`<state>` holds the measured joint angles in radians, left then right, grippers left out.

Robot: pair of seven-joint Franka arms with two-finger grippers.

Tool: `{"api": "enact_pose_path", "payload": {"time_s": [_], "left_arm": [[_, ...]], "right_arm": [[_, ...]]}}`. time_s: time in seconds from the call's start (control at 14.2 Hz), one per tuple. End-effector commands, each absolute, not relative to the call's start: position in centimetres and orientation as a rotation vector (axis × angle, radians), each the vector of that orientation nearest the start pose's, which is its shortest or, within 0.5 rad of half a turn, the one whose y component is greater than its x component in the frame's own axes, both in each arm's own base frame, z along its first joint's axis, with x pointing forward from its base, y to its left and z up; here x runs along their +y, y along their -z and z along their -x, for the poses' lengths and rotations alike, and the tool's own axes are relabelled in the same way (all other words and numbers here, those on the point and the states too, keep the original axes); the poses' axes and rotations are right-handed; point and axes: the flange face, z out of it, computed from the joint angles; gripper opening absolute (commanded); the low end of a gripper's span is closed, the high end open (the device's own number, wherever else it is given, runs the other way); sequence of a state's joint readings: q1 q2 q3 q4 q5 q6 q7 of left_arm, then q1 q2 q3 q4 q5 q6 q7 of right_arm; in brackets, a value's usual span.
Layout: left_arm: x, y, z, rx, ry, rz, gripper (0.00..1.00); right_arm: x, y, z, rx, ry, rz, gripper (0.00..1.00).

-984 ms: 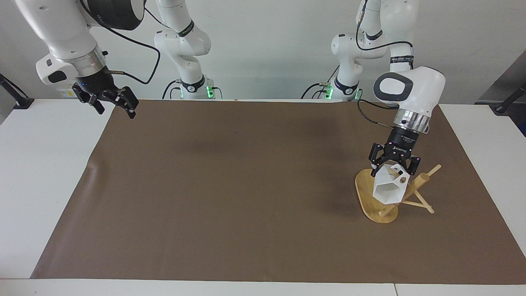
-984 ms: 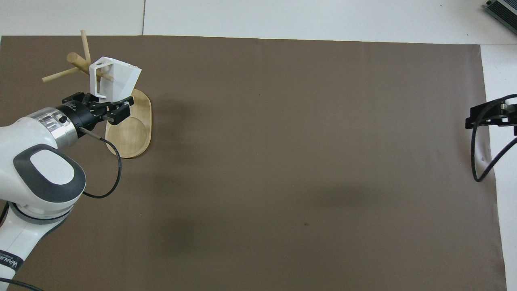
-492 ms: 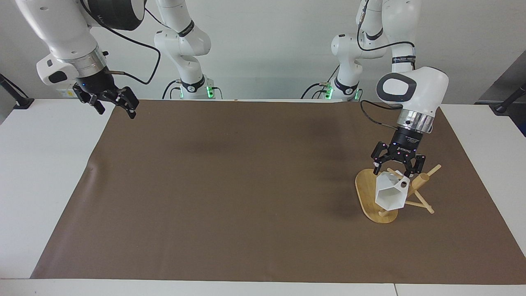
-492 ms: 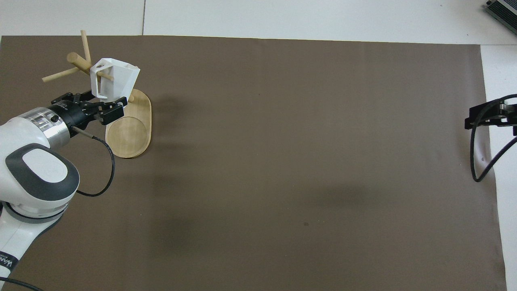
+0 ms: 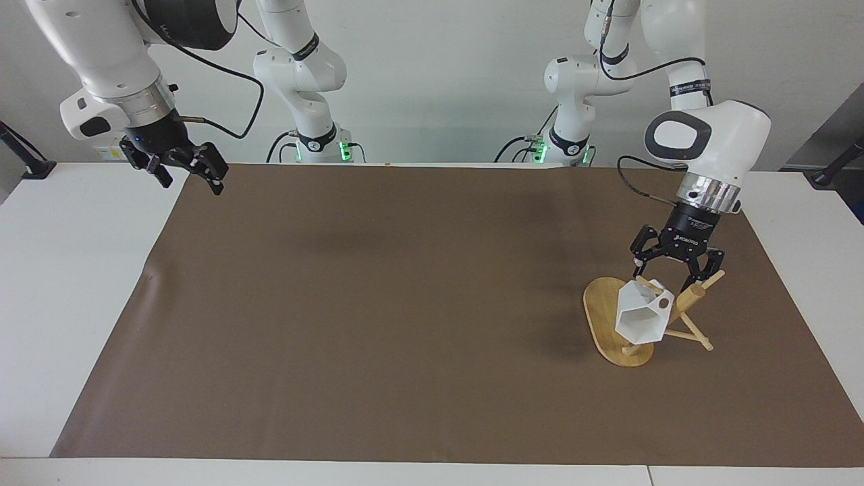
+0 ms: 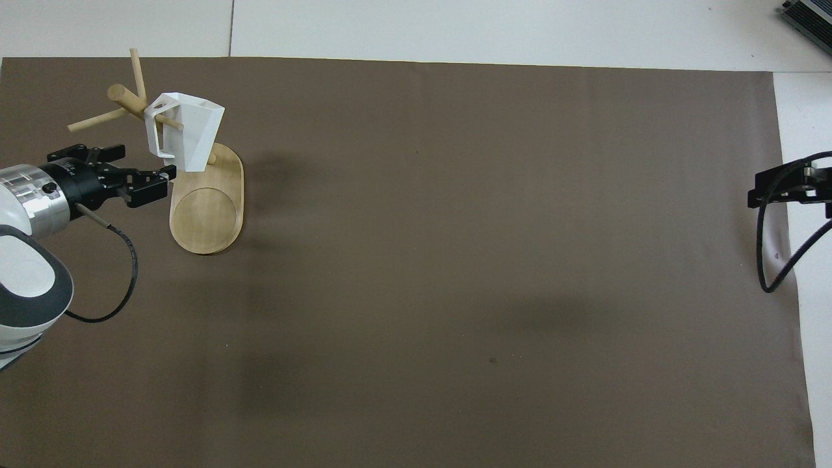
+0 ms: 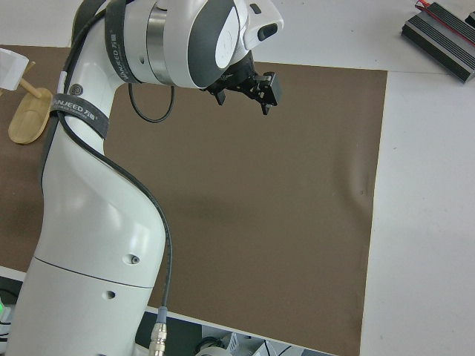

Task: Hang cup on rack
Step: 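Open the left gripper and release the cup on the peg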

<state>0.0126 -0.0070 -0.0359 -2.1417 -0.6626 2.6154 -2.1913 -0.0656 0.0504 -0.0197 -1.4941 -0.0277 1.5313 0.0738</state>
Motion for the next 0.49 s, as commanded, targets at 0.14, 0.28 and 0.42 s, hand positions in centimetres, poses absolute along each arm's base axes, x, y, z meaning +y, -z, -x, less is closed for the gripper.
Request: {"api": "enact_pose_path", "payload": {"time_s": [0.14,0.28,0.42], "left_arm": [[0.4,-50.6,-57.9,2.507,0.163,-0.909,1.00],[0.6,-52.4,-58.1,2.509,0.107,-1.053,1.00],[0.5,-54.4,-58.0,2.482,0.056,-1.247,1.00]], "right_arm": [[-5.1,-62.8,-56.0,0.234,-0.017,3.155,1.00],[-5.1,-62.8,-56.0,0.234,-0.017,3.155,1.00],[-5.1,-62.8,-56.0,0.234,-0.017,3.155,1.00]]}}
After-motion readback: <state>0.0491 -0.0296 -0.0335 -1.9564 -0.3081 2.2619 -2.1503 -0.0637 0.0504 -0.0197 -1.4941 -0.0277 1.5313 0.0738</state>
